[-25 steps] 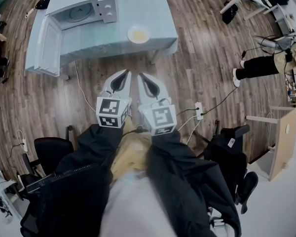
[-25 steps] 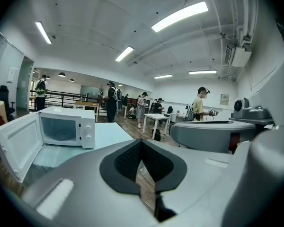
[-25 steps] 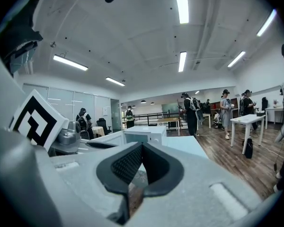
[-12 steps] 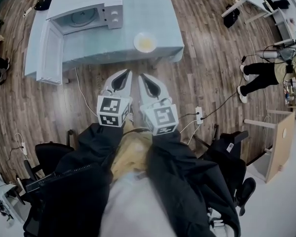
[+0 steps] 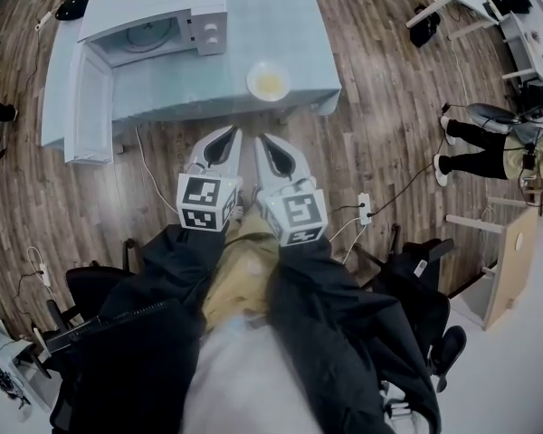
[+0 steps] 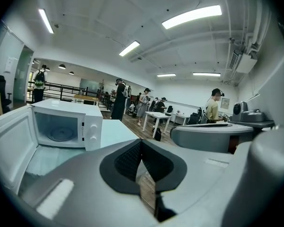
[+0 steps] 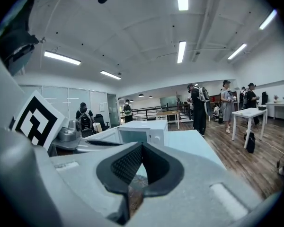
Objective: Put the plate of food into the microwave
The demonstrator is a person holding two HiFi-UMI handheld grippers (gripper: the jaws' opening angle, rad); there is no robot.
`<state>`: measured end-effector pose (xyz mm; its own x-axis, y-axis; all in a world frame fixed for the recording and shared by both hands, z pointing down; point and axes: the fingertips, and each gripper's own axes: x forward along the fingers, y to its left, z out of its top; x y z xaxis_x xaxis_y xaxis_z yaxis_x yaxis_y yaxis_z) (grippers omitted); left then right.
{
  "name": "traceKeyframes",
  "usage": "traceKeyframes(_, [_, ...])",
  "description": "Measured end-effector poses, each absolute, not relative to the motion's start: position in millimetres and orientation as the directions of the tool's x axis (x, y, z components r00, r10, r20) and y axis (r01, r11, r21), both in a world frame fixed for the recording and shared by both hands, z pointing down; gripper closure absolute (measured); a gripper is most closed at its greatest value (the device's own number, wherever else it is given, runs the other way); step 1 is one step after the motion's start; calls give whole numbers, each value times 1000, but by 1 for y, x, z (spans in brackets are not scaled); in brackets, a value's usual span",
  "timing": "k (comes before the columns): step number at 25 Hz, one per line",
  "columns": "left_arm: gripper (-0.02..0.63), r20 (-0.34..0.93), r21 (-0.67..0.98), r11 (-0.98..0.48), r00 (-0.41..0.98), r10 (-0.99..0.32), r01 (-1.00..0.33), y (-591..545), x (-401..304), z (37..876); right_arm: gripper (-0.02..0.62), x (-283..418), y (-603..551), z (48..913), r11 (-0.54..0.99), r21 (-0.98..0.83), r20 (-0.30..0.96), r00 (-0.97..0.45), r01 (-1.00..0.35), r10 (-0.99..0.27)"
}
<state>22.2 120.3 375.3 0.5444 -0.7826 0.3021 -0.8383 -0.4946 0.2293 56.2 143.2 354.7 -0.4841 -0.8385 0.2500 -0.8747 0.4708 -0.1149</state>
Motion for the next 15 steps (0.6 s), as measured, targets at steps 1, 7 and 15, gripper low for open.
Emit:
traceKeyframes(1, [609, 309, 232, -492, 543, -781, -839, 118, 21, 379, 598, 56, 140, 357, 471, -120, 252, -486, -874, -837])
traceKeyframes(7, [609, 328, 229, -461, 513, -793, -858, 93, 14, 389, 598, 52, 111, 371, 499, -138, 263, -517, -856, -815])
traceKeyframes(15, [609, 333, 193, -413, 455, -826, -890, 28, 2, 386, 598, 49, 46, 373, 542, -163, 252, -566, -825, -785])
